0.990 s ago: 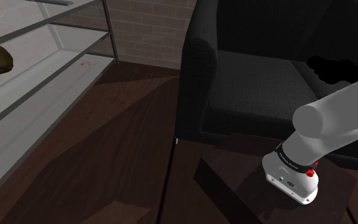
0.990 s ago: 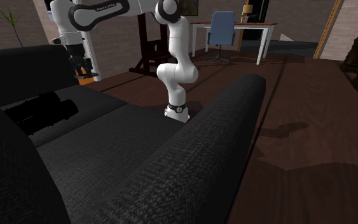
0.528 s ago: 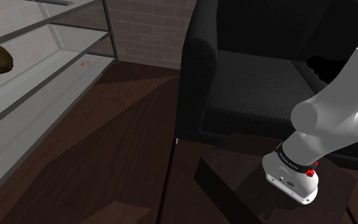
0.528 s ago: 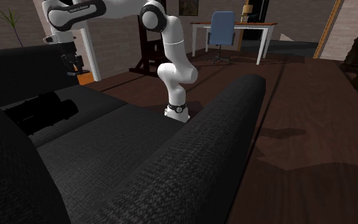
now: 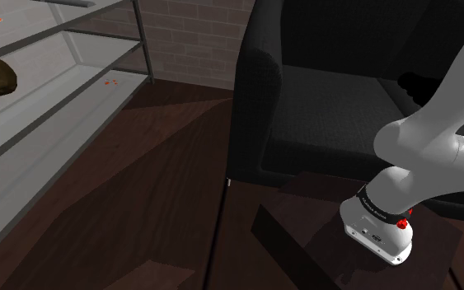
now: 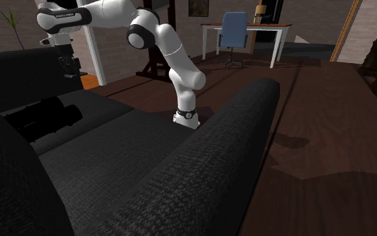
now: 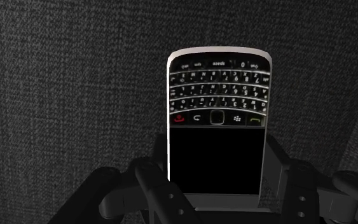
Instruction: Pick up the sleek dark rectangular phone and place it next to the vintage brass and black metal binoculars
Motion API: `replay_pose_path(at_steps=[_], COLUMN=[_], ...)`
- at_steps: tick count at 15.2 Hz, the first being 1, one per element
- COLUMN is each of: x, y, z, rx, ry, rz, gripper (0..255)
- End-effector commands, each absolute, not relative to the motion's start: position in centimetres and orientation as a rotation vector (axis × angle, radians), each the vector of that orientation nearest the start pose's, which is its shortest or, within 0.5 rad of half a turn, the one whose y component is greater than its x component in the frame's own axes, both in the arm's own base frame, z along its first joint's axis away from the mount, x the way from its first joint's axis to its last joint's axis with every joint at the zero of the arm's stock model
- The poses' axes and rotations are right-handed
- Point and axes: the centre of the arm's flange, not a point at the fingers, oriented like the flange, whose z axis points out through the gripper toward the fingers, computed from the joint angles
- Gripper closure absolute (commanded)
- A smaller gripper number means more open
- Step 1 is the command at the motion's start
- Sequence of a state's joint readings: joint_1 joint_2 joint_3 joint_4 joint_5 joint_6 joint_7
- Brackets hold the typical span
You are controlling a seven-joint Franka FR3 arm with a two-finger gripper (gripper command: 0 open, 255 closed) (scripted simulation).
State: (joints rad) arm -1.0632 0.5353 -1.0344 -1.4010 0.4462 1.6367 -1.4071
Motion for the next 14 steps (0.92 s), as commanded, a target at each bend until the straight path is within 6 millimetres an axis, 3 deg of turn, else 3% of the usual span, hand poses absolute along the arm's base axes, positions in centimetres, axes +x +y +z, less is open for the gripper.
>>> replay_pose_path(at_steps=[1, 14], x=[-17.0, -17.0], y=[-64.0, -64.0], z=[49.4, 42.6], rx=[-2.919, -2.919], ry=[1.023, 1.023], rz=[0.002, 0.002], gripper=[255, 255])
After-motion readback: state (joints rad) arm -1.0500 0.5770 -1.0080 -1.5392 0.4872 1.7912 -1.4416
